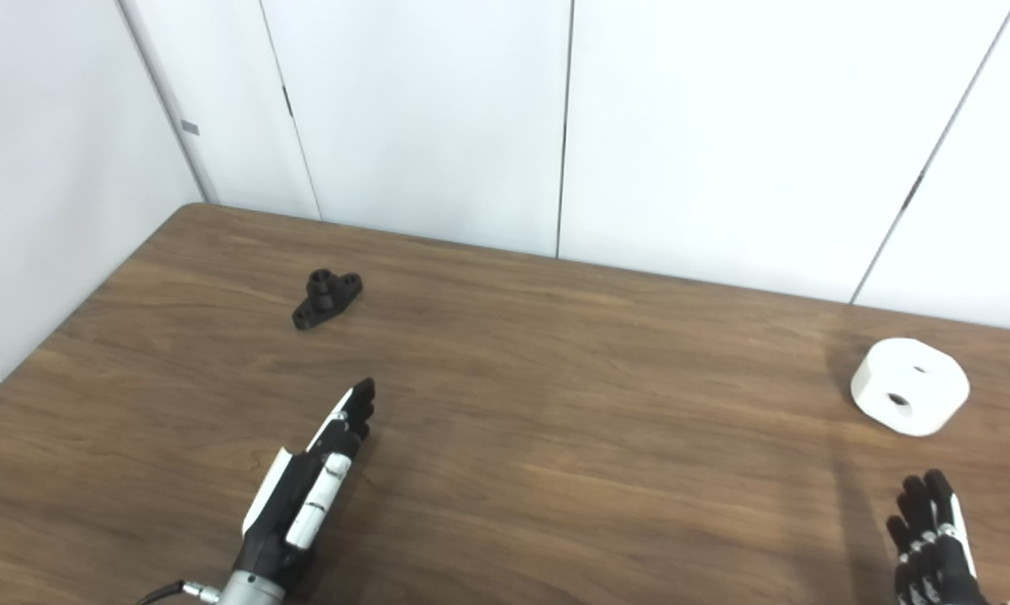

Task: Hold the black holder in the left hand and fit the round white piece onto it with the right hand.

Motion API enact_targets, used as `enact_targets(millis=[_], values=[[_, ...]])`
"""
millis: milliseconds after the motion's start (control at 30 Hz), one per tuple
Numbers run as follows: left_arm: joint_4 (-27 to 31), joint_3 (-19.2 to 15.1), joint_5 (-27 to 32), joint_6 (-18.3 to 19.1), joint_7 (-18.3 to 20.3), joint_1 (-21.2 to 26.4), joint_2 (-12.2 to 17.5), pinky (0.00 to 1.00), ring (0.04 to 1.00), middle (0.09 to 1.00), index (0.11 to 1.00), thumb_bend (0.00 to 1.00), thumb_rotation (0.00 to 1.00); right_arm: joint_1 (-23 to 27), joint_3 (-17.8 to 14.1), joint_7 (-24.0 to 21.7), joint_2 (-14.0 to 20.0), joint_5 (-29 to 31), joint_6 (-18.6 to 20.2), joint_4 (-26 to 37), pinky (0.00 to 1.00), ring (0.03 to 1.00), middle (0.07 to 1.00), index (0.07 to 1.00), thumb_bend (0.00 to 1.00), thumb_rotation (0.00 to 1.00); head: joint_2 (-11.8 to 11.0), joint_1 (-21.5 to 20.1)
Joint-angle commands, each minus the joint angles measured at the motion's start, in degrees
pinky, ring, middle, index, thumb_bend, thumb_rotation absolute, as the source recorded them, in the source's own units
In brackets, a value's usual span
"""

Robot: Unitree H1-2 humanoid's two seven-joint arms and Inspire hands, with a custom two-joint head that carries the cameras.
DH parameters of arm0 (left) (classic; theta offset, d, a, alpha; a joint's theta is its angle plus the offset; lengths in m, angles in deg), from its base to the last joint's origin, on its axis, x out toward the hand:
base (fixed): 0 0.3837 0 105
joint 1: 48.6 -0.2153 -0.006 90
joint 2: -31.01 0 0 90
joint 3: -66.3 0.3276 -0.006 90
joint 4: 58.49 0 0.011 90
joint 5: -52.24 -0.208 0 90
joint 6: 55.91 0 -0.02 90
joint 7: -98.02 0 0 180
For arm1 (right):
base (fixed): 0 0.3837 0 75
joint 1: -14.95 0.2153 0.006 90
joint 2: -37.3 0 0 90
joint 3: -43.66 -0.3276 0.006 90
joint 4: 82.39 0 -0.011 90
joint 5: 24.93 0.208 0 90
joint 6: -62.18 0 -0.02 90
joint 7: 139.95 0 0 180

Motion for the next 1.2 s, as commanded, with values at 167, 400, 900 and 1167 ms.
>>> enact_targets(millis=[167, 400, 900, 1167], values=[[9.2, -2.6, -12.0, 9.1, -3.6, 2.9, -0.4, 0.91, 0.967, 0.979, 0.956, 0.56, 0.40, -0.2, -0.7, -0.4, -0.3, 0.5, -2.4, -5.7, 1.00, 1.000, 0.975, 1.000, 0.51, 1.00, -0.8, -0.4], [15.8, -6.7, -13.7, 22.1, -0.1, 11.2, 3.7, 0.90, 0.963, 0.993, 0.966, 0.65, 0.29, 0.3, -0.3, -0.3, -0.3, -0.4, -3.0, -6.6, 1.00, 1.000, 0.980, 1.000, 0.49, 1.00, -1.0, -1.1], [7.1, -8.1, -28.1, 28.3, -0.6, 24.0, 14.3, 0.96, 0.998, 0.965, 0.904, 0.77, 0.34, -0.1, 0.0, 0.2, -1.2, -0.9, -3.1, -5.7, 1.00, 0.989, 0.962, 0.976, 0.45, 1.00, -0.6, -2.3], [-2.4, -8.3, -33.2, 27.6, -3.2, 28.3, 17.5, 0.94, 0.979, 0.945, 0.883, 0.82, 0.36, 0.0, 0.4, -0.9, -0.1, -0.3, -1.0, -5.7, 1.00, 1.000, 1.000, 1.000, 0.56, 1.00, 0.7, -2.0]])
